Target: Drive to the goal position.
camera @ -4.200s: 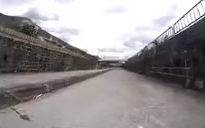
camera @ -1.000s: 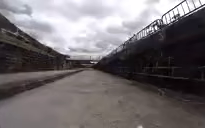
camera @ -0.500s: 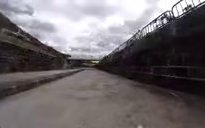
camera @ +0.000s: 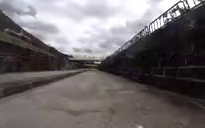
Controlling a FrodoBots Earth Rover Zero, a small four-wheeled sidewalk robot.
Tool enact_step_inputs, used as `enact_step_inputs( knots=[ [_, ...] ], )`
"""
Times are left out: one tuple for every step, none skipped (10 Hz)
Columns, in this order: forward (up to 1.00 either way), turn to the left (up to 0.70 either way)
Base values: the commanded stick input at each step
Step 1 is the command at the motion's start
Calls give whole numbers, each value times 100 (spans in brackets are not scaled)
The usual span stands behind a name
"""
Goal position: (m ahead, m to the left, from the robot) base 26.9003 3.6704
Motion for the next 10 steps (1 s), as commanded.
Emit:
enact_step_inputs(
  knots=[
    [100, 0],
    [100, 0],
    [100, 0],
    [100, 0],
    [100, 0],
    [100, 0],
    [100, 0],
    [100, 0],
    [100, 0],
    [100, 0]
  ],
)
